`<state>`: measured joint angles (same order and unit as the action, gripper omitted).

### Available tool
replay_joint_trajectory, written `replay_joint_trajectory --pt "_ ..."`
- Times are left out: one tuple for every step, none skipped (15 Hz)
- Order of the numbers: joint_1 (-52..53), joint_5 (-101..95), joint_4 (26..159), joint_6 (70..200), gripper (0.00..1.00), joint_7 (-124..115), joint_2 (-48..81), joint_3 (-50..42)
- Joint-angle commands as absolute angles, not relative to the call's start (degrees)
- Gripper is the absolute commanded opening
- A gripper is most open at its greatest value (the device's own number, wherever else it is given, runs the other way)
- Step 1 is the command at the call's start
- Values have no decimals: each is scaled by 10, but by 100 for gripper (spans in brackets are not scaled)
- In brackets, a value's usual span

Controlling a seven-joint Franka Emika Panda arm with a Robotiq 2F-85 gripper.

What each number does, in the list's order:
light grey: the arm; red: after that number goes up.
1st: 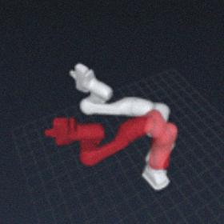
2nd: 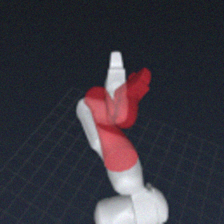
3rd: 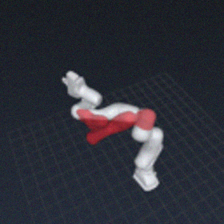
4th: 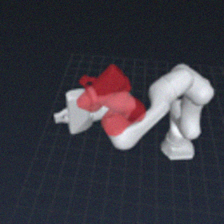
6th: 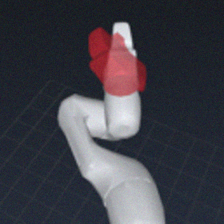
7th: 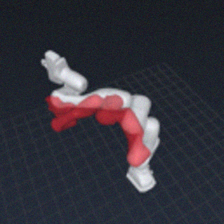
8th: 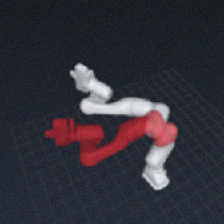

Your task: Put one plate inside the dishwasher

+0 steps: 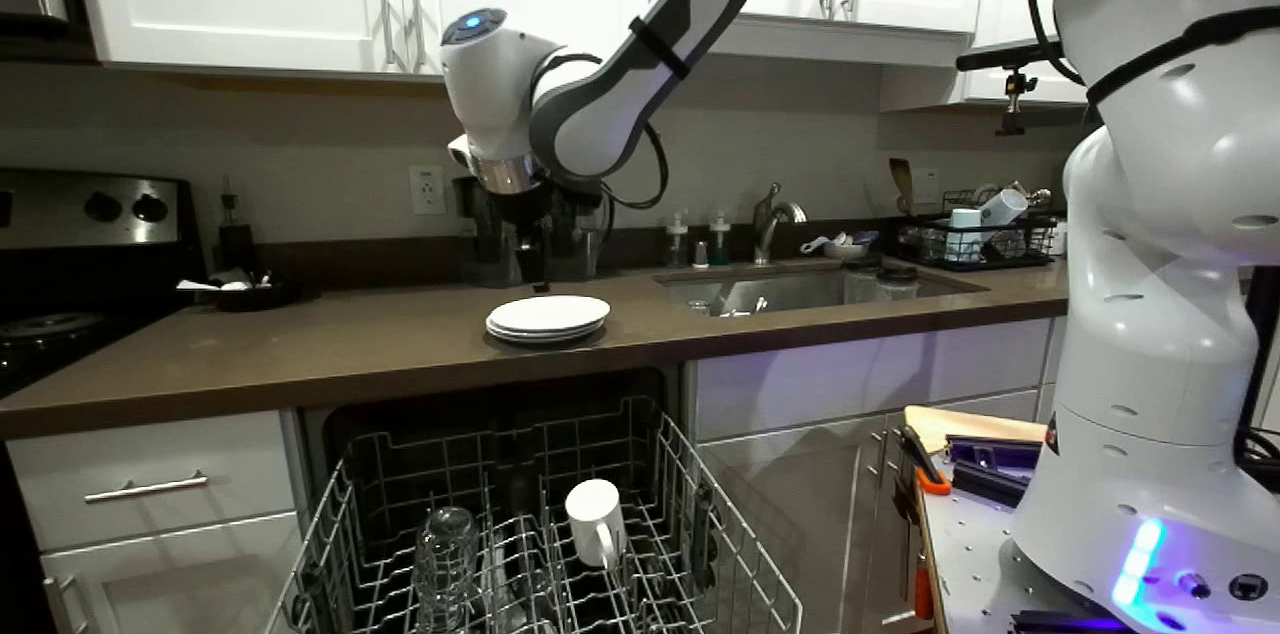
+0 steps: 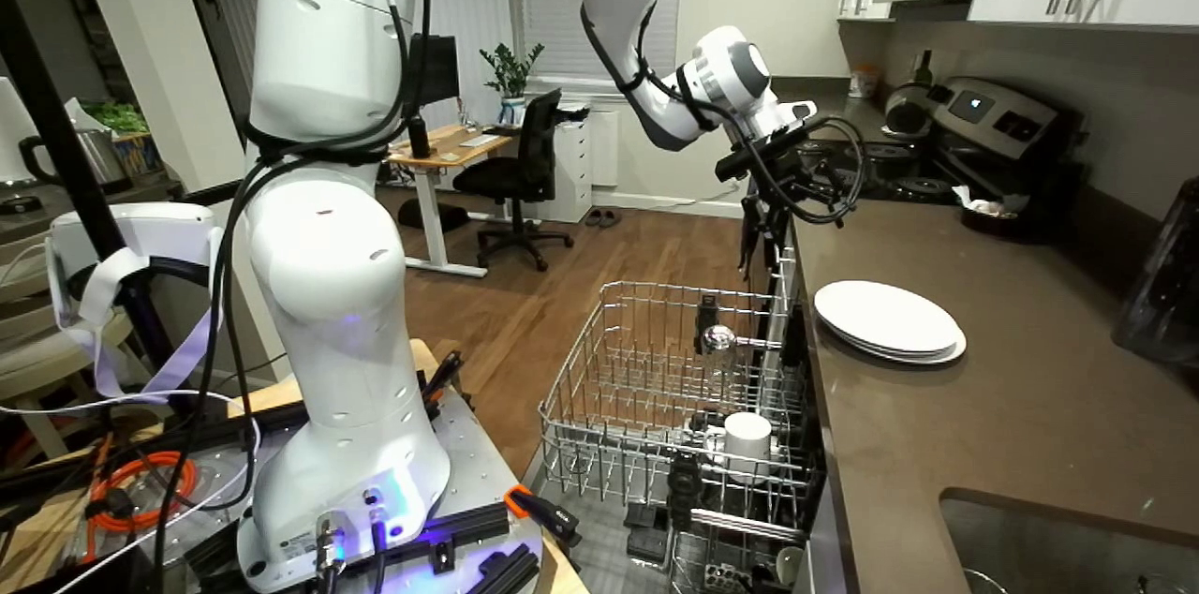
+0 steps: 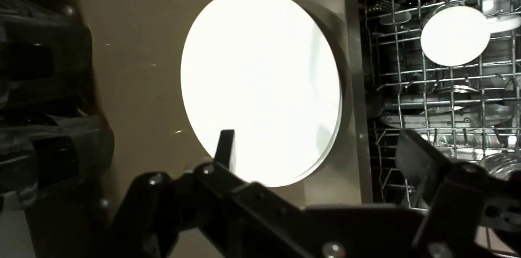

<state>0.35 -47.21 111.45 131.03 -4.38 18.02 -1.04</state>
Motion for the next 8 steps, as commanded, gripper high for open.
replay_joint_trajectory --pt "9 -470 1112 1310 100 -42 184 -15" --pt "9 -470 1112 1310 100 -42 184 -15" --pt "9 -470 1111 1310 100 -42 184 -16" --pt "15 -488 1105 1299 100 -60 194 -22" --pt "19 -498 1100 1294 100 -72 202 -26" --pt "20 -506 1096 1292 100 -80 209 -29" --pt "24 -521 1090 1287 100 -98 220 -37" --pt "24 -533 1087 1290 100 -110 227 -41"
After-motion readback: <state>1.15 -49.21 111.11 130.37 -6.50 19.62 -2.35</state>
